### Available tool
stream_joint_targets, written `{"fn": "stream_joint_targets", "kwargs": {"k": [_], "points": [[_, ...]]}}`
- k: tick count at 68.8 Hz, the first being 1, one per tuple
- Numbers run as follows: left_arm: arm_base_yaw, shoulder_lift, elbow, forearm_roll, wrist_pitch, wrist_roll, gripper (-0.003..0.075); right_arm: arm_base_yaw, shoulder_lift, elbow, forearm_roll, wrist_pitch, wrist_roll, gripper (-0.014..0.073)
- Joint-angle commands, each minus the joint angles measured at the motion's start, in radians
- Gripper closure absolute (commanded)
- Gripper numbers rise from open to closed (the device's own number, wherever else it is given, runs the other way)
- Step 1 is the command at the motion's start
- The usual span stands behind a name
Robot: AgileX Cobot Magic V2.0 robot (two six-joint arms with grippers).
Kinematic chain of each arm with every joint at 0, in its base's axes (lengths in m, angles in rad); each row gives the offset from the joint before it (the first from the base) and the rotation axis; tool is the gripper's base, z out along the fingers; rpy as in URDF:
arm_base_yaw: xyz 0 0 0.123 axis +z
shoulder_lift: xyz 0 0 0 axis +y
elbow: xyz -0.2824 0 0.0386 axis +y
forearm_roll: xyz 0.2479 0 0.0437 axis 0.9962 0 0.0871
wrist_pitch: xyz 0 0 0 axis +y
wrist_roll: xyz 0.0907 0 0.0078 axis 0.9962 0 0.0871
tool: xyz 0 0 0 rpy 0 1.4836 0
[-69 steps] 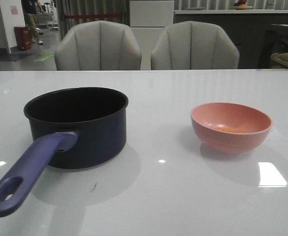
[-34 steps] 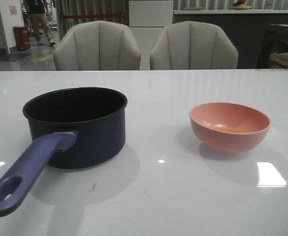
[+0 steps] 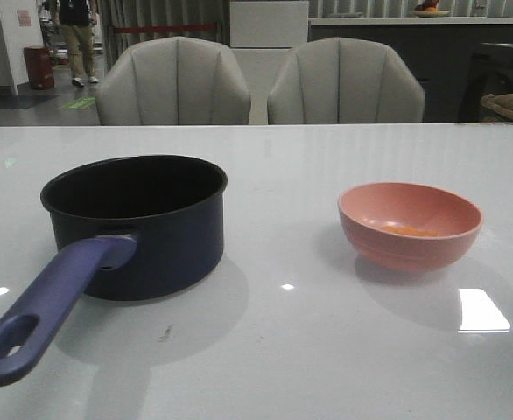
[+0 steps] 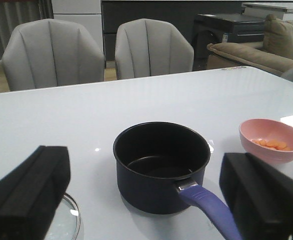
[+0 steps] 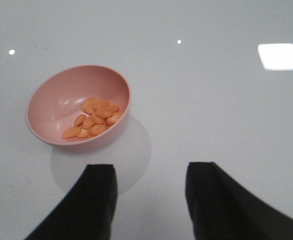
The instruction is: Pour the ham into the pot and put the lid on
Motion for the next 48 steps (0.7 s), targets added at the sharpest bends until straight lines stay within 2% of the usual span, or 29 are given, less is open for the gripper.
{"fn": "stream_joint_targets", "kwargs": {"k": [1,14,29,48], "points": [[-0.008,0.01,-0.025,-0.013,-0.085,-0.002,0.0064,0.003,0.119,-0.102,0.028,-0.049,-0.007,0.0102],[-0.008,0.01,-0.025,-0.013,-0.085,-0.002,0.0064,0.003,0.377,-0.253,0.096,-0.033,-0.007,0.0102],[-0.008,0.01,-0.025,-0.013,-0.085,-0.002,0.0064,0.027,0.668,-0.452,0.096,0.042,-0.007,0.0102],[-0.008,0.01,-0.025,-0.013,-0.085,-0.002,0.0064,0.041,0.929,-0.641,0.095,0.09,-0.007,0.0102]]}}
